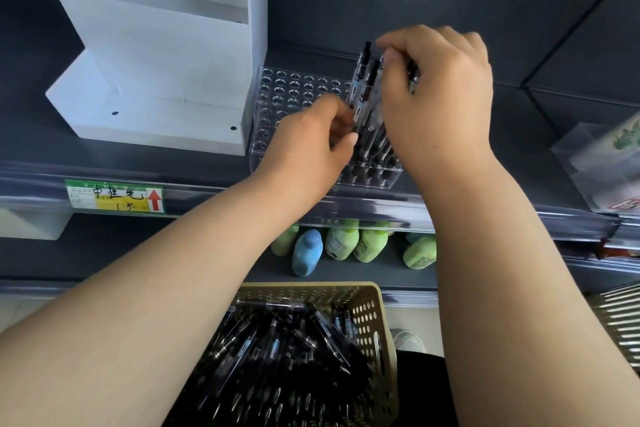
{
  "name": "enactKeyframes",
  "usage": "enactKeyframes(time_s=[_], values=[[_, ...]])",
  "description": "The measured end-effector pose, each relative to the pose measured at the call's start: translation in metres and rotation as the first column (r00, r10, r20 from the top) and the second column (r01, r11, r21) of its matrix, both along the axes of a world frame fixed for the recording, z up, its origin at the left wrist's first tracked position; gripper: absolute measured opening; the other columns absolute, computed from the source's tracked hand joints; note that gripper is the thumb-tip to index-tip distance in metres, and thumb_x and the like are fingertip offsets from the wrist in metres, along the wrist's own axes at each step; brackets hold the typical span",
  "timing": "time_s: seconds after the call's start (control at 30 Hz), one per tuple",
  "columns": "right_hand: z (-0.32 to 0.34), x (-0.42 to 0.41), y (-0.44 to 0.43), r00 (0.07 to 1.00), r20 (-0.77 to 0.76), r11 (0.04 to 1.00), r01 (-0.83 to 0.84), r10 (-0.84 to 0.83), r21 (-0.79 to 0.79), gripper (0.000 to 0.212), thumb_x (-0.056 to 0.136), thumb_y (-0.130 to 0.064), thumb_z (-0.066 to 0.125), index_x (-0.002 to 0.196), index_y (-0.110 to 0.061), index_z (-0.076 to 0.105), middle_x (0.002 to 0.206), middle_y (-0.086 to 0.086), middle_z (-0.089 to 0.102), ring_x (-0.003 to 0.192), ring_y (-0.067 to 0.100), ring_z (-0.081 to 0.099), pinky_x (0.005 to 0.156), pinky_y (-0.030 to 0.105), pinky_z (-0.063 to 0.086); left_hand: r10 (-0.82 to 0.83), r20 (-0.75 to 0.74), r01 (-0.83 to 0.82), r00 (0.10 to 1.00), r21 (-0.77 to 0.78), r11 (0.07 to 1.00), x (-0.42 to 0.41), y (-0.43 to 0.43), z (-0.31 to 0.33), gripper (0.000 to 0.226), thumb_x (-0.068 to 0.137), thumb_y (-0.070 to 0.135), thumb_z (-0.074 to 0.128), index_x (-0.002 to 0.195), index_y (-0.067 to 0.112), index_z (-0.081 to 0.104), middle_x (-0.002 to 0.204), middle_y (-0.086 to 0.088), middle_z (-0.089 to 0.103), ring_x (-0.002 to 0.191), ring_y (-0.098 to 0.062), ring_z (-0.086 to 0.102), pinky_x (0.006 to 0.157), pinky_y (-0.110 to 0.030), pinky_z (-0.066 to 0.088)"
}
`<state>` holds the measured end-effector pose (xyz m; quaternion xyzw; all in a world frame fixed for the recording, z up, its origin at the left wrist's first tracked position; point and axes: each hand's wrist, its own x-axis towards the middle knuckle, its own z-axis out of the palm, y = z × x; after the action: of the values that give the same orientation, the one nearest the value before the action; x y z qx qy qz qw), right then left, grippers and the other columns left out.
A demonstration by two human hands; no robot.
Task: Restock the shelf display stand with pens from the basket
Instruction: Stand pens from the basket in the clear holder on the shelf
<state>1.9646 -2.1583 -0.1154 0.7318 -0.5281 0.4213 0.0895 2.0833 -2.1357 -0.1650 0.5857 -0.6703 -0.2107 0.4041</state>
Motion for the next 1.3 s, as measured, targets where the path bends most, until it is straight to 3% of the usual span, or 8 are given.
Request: enactKeyframes(time_s=[0.33,0.53,0.73,0.9,1.03,1.1,1.2,1.3], values=[[0.002,-0.003,0.006,1.0,0.009,1.0,-0.011,0.011,-0.016,0.03,0.086,-0.02,0.044,0.102,-0.02,0.07,0.093,-0.001,0.068,0.092,0.029,0.054,0.078,0.039,0.043,0.022,0.026,-0.023,0.999,0.017,1.0,0.001,0.0,0.002,0.016,0.089,0.019,0.062,0.104,0.015,0.06,0.086,0.01,0.06,0.077,-0.002,0.053,0.063,0.006,0.033],[0.005,-0.005,0.005,1.0,0.008,1.0,-0.01,0.01,-0.017,0.03,0.086,-0.021,0.044,0.103,-0.021,0.069,0.093,-0.002,0.068,0.093,0.028,0.054,0.08,0.036,0.041,0.025,0.102,-0.027,0.995,0.019,0.999,0.005,-0.001,0.0,0.02,0.088,0.025,0.064,0.106,0.016,0.062,0.094,0.006,0.065,0.09,-0.01,0.06,0.08,-0.022,0.046],[0.006,-0.004,0.013,0.999,-0.009,0.996,-0.042,0.041,-0.074,0.027,0.087,-0.019,0.046,0.102,-0.019,0.069,0.093,-0.002,0.068,0.09,0.029,0.054,0.078,0.033,0.039,0.067,0.196,-0.062,0.978,-0.033,0.998,0.021,0.013,0.001,0.028,0.088,0.022,0.062,0.115,0.018,0.059,0.102,0.007,0.062,0.094,-0.008,0.055,0.076,-0.013,0.034],[-0.019,0.003,0.052,0.989,-0.039,0.978,-0.15,0.145,-0.143,0.023,0.085,-0.009,0.053,0.099,-0.012,0.07,0.087,0.003,0.067,0.081,0.029,0.055,0.071,0.036,0.043,0.064,0.379,-0.06,0.923,-0.023,0.998,0.044,0.055,-0.006,0.035,0.09,0.02,0.058,0.125,0.016,0.055,0.111,0.001,0.061,0.11,-0.017,0.05,0.089,-0.027,0.038],[-0.065,0.008,0.092,0.965,-0.083,0.968,-0.247,0.249,0.038,0.024,0.084,-0.008,0.05,0.098,-0.007,0.07,0.084,0.008,0.066,0.077,0.031,0.055,0.071,0.038,0.046,0.095,0.372,-0.154,0.923,0.133,0.979,0.061,0.1,-0.022,0.035,0.09,0.019,0.057,0.125,0.016,0.055,0.111,0.0,0.061,0.107,-0.018,0.053,0.091,-0.032,0.043],[-0.091,0.011,0.113,0.971,-0.051,0.948,-0.214,0.232,0.234,0.024,0.084,-0.008,0.052,0.1,-0.007,0.069,0.086,0.01,0.066,0.083,0.034,0.056,0.075,0.039,0.05,0.1,0.377,-0.195,0.921,0.223,0.955,0.067,0.121,-0.038,0.034,0.09,0.017,0.057,0.123,0.016,0.056,0.112,-0.002,0.062,0.104,-0.019,0.056,0.092,-0.032,0.045],[-0.13,0.016,0.154,0.989,-0.058,0.754,-0.063,0.133,0.654,0.031,0.09,-0.012,0.05,0.118,-0.013,0.062,0.11,0.009,0.062,0.106,0.031,0.052,0.092,0.037,0.044,0.061,0.431,-0.232,0.9,0.357,0.905,0.067,0.159,-0.07,0.029,0.091,0.016,0.053,0.119,0.017,0.059,0.113,-0.003,0.061,0.105,-0.021,0.056,0.094,-0.034,0.045],[-0.168,0.026,0.198,0.994,-0.088,0.55,0.039,0.064,0.834,0.035,0.09,-0.019,0.046,0.124,-0.02,0.057,0.122,0.006,0.054,0.117,0.025,0.047,0.1,0.03,0.039,-0.017,0.503,-0.277,0.864,0.504,0.818,0.06,0.194,-0.107,0.027,0.091,0.014,0.051,0.115,0.021,0.061,0.117,-0.001,0.06,0.106,-0.02,0.056,0.091,-0.028,0.045]])
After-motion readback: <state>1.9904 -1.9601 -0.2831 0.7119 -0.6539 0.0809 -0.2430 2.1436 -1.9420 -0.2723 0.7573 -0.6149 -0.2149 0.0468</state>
